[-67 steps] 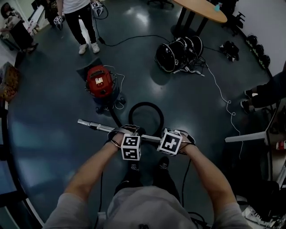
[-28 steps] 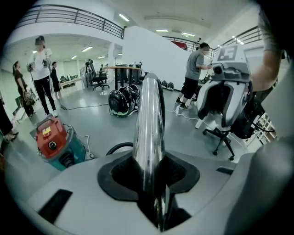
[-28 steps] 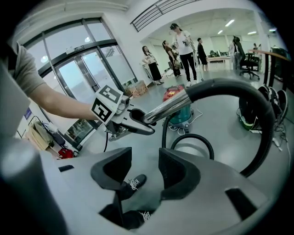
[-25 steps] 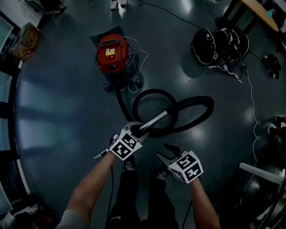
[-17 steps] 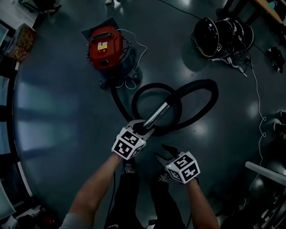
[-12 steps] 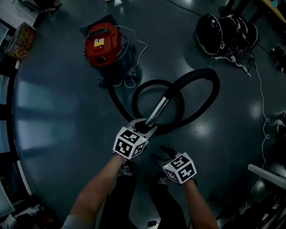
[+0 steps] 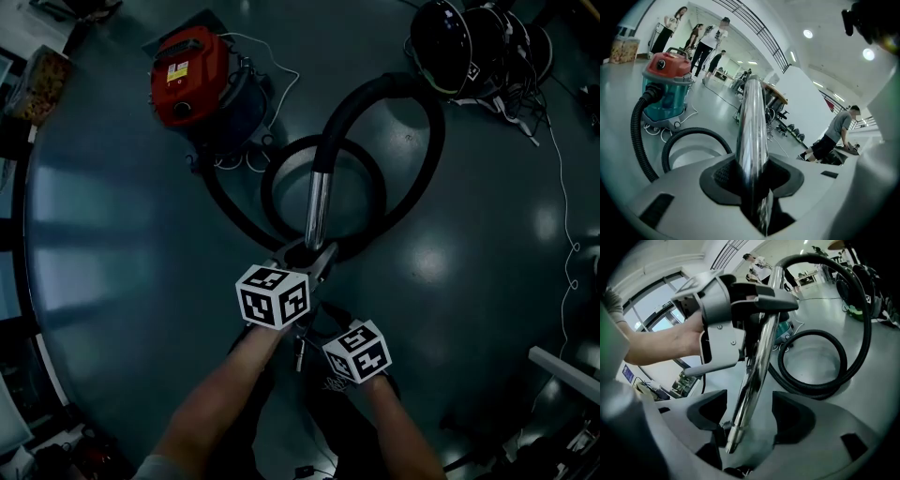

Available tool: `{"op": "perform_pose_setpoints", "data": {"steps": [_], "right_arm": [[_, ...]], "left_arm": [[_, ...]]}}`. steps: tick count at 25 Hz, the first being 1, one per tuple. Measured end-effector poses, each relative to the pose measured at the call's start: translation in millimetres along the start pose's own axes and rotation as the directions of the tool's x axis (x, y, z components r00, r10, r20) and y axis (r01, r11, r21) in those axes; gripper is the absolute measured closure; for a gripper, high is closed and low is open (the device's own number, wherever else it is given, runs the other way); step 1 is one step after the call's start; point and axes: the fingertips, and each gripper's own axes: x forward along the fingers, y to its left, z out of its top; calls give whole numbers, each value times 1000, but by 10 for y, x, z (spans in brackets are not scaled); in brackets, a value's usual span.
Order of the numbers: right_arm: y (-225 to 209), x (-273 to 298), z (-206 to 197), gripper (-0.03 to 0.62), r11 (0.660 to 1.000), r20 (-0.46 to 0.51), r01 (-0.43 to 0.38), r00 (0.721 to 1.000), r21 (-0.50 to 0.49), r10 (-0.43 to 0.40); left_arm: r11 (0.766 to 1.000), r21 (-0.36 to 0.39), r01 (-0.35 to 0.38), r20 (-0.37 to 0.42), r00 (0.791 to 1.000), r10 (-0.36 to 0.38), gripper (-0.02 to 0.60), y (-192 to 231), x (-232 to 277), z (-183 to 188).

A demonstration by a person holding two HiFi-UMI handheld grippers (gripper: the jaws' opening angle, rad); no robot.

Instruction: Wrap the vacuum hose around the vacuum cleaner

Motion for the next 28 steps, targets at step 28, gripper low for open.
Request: {"op": "perform_pose_setpoints", "data": {"steps": [28], "right_arm": [[-1414, -416, -160, 436, 987, -141, 42, 988, -155, -65]], "left_arm": [[985, -165, -41, -329, 944, -15, 294, 360, 964, -420]]}}
